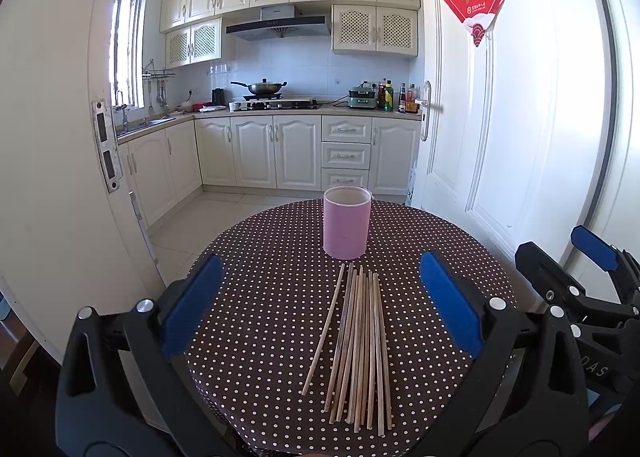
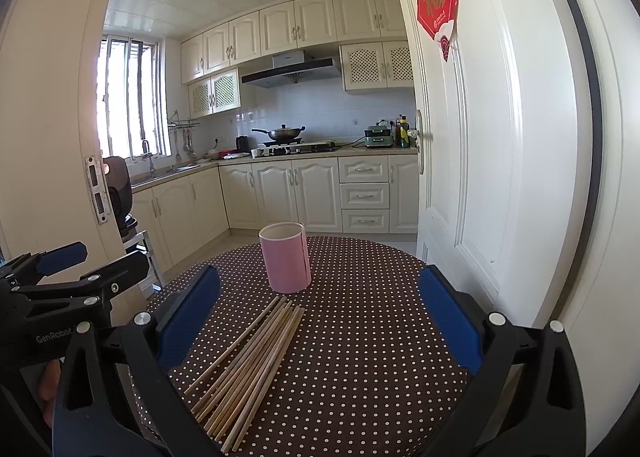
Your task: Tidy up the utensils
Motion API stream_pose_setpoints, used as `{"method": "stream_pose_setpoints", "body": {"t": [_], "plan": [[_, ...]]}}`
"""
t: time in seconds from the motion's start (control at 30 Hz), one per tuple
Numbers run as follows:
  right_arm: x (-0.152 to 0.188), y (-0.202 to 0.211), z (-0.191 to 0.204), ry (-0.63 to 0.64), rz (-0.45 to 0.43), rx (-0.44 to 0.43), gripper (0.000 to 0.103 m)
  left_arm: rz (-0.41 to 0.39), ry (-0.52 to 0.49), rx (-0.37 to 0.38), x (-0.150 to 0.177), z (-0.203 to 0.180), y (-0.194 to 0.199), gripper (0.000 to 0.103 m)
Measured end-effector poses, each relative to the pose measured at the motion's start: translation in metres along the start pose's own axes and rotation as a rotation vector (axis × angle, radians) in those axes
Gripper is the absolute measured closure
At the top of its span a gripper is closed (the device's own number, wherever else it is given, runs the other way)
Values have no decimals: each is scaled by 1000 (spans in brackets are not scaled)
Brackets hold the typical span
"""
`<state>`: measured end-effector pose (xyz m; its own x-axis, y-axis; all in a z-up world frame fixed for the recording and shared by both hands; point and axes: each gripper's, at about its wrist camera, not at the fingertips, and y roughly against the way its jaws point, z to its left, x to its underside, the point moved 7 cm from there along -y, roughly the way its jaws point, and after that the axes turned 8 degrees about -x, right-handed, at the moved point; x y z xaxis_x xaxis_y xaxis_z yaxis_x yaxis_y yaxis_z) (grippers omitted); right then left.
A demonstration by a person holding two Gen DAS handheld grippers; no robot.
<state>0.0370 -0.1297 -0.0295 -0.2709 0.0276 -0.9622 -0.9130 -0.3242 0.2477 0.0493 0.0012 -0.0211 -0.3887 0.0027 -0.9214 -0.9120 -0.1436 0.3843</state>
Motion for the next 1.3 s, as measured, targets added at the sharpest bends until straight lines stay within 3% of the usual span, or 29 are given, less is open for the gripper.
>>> {"method": "stream_pose_setpoints", "body": {"t": [0.77,1.07,1.3], "plan": [[4,-10,-1,-28,27,-8,7,55,0,-3,10,5,-13,6],[19,-24,-18,-139,120,13,7,103,12,-10,18,12,-25,6],[34,-37,-22,-182,242,21,7,161,9,-39,28,17,-42,6]]}}
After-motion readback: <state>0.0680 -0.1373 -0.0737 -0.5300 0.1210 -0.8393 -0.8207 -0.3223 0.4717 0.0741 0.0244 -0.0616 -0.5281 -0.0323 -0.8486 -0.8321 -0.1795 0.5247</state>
